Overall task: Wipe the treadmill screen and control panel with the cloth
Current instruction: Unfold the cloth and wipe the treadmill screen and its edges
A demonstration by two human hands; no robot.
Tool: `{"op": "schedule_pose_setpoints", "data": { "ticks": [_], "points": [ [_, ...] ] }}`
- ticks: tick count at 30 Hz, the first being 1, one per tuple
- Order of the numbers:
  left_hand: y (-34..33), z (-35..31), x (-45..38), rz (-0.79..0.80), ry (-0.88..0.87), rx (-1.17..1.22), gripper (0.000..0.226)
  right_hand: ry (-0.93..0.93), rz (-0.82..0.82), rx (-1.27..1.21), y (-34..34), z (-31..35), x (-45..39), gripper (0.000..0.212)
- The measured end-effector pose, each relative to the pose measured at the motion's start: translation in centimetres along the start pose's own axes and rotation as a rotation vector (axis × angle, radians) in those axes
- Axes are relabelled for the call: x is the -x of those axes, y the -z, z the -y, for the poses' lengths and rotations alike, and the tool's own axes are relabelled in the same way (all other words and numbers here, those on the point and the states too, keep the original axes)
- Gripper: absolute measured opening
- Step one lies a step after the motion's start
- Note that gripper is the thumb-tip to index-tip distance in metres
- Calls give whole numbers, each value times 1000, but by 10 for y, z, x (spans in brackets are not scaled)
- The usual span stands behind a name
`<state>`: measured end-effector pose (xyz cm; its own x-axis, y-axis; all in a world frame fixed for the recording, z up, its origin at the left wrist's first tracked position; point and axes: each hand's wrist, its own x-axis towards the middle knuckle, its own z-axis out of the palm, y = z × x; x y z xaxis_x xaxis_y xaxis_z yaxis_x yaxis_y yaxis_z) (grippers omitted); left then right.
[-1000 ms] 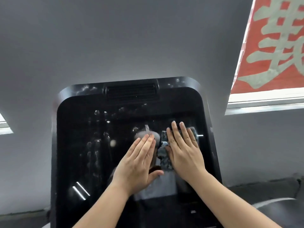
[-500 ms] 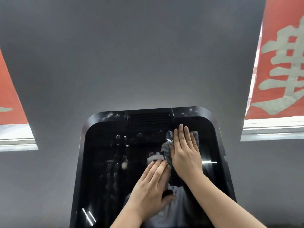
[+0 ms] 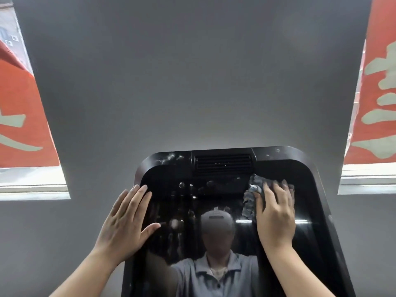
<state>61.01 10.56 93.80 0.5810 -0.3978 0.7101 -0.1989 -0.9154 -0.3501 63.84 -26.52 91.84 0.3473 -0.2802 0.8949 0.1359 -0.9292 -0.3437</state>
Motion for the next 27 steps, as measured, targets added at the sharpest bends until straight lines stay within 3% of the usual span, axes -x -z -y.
{"op": "schedule_pose_setpoints", "data": {
  "ticks": [5, 13, 17, 22, 25, 27],
  "points": [
    [-15, 5, -17, -10, 112, 72, 91, 19, 33, 87, -5, 8, 2, 51],
    [-29, -3, -33, 3, 252, 144, 94, -192, 61, 171, -26, 60, 9, 51],
    [-32, -8, -34, 1, 295, 177, 89, -178, 68, 155, -50, 118, 16, 48],
    [-39, -23, -36, -66, 447, 359, 76, 40, 94, 35, -62, 185, 40, 47],
    [-40, -23, -36, -110, 434, 367, 74, 396, 155, -19, -52, 160, 37, 43],
    [-41, -23, -34, -109, 427, 365, 75, 498, 186, -10, -43, 120, 21, 42]
  ]
}}
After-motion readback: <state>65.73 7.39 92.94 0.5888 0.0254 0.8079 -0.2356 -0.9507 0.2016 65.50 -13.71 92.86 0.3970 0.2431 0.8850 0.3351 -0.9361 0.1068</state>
